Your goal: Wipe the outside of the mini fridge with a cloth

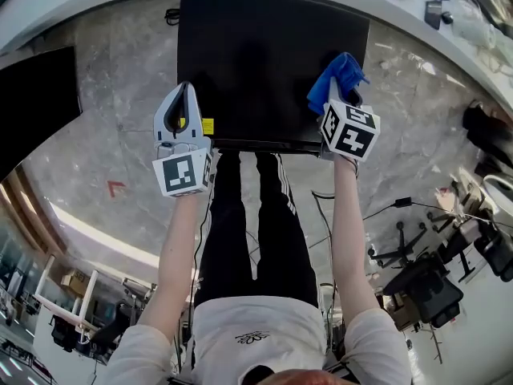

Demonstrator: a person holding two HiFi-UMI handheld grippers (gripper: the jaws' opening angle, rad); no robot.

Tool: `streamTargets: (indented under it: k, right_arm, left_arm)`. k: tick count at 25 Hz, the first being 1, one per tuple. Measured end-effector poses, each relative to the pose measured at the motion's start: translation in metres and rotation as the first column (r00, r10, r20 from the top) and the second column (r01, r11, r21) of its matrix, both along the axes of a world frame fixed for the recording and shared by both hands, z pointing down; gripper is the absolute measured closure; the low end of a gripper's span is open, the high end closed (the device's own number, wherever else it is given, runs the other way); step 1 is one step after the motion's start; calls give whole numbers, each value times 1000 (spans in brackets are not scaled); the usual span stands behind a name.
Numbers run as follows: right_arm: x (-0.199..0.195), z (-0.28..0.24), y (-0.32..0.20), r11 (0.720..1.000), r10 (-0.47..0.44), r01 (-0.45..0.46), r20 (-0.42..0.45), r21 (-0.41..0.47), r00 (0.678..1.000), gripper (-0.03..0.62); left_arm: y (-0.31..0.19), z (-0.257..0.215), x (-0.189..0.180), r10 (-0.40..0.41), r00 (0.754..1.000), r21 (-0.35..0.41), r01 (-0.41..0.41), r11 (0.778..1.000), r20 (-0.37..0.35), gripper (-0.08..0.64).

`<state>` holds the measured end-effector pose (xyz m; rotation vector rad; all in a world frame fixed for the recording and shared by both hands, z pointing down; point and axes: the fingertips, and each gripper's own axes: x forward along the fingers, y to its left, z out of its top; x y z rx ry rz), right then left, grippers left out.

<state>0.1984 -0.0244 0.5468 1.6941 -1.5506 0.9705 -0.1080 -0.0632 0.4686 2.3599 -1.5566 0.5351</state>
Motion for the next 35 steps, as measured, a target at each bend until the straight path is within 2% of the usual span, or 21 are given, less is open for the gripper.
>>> streamTargets:
  k: [6,11,16,19,22,25,27,30,32,35]
  right_arm:
    - [57,-1,18,999,43,-45,-91,-22,995,517]
    - [75,0,22,998,52,-56,-127,-29,990,517]
    - [96,1,25,995,91,-98,-168,-35,982,517]
    - [93,-10,28,996,90,-93,-161,-12,983,517]
    - [59,-29,24,999,35,-33,-105,29,994,517]
    - [2,-46,20,997,-53,53,5,58,999,517]
    - [-43,-56,18,990,-121,114,77,85,990,517]
    - [-122,-61,17,973,-220,200,212,110,952,517]
    - [-173,-62,16,962,-270,244,302,121,914,517]
    - [-238,-68,9,954,-301,264,438,143,847,517]
  left_arm:
    - [4,-1,1,9,1000,-1,-9,1000,13,555]
    - [3,2,-5,-24,1000,-7,24,1000,20,555]
    - [2,2,-12,-23,999,1,23,1000,33,555]
    - [5,5,-18,-39,998,-3,39,999,41,555]
    - [10,9,-29,-69,997,-15,69,997,41,555]
    - [20,14,-33,-74,996,-36,76,996,41,555]
    - [24,15,-35,-76,997,-41,77,996,34,555]
    - [30,19,-46,-94,995,-47,96,994,41,555]
    - [29,22,-54,-122,992,-49,124,991,39,555]
    - [28,23,-66,-167,985,-47,168,985,32,555]
